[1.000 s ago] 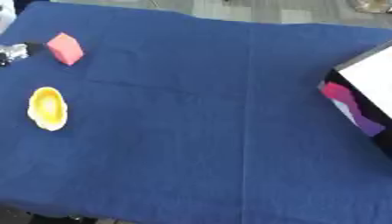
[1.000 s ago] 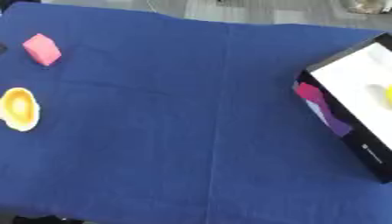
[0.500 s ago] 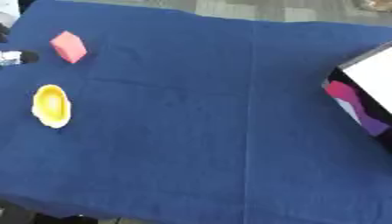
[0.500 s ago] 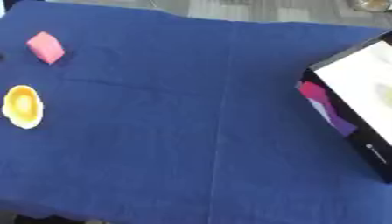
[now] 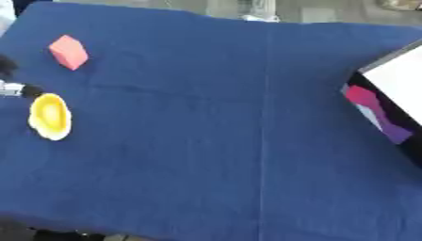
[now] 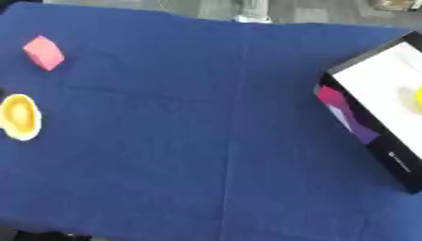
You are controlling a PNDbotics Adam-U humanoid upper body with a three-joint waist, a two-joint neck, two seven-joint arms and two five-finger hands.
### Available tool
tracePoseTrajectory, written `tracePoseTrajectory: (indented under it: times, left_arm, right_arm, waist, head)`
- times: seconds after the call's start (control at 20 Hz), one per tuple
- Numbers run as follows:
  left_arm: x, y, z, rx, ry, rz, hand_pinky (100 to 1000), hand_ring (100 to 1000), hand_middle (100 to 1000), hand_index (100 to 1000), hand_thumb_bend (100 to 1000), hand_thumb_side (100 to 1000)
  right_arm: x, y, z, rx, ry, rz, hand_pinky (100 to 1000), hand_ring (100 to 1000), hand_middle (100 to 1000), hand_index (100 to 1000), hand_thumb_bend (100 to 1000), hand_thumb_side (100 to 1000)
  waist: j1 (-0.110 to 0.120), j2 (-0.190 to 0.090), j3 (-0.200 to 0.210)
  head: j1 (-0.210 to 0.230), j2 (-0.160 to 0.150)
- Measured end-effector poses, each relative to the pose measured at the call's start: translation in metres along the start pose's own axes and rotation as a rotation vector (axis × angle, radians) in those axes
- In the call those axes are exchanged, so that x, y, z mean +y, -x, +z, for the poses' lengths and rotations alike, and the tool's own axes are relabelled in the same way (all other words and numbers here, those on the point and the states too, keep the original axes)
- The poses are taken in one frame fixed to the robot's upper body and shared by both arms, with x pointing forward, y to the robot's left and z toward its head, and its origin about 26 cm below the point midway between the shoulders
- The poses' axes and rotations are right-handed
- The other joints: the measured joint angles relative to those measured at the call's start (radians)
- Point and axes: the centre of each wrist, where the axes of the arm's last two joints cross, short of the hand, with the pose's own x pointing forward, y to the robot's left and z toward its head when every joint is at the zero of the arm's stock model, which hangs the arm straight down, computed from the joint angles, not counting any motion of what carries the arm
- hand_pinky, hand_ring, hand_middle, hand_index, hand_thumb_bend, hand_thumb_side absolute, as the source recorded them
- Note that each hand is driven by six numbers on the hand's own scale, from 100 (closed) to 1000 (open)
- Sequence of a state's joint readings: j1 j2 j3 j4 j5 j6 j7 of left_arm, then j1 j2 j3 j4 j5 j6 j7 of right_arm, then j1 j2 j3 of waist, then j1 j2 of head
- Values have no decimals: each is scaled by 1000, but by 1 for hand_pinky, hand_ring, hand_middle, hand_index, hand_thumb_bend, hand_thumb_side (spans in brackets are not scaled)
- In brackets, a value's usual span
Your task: Pick up the objects with one hand, pass them to the other hand, and then place them into the box on the other side of the table.
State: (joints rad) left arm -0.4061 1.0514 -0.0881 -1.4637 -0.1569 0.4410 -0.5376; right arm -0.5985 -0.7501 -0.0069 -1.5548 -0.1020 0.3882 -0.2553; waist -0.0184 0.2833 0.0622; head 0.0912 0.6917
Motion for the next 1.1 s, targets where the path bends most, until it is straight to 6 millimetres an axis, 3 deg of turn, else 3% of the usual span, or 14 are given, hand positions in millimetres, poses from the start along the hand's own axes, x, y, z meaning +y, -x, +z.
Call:
tracePoseTrajectory:
  times: [0.25,0.55,0.85,1.1]
  left_arm:
    - [-9,-1,-6,73,68,-60,809,806,711,811,855,471]
    - [-15,-9,-13,112,77,-113,791,790,688,780,711,497]
    - [-26,-10,-24,126,111,-119,779,781,674,738,651,461]
    - [-28,-9,-27,142,114,-136,762,764,652,668,435,377]
  right_arm:
    - [3,0,1,2,-5,-6,857,895,810,911,553,374]
    - [3,1,1,5,-8,-14,856,891,805,908,555,376]
    - [5,6,3,18,-11,-19,856,890,804,907,556,378]
    - [6,8,4,25,-11,-23,856,889,801,905,557,379]
  waist:
    - [4,0,-1]
    - [6,0,-5]
    - [6,0,-7]
    - [6,0,-7]
  head:
    - [4,1]
    - [10,1]
    - [13,1]
    - [14,1]
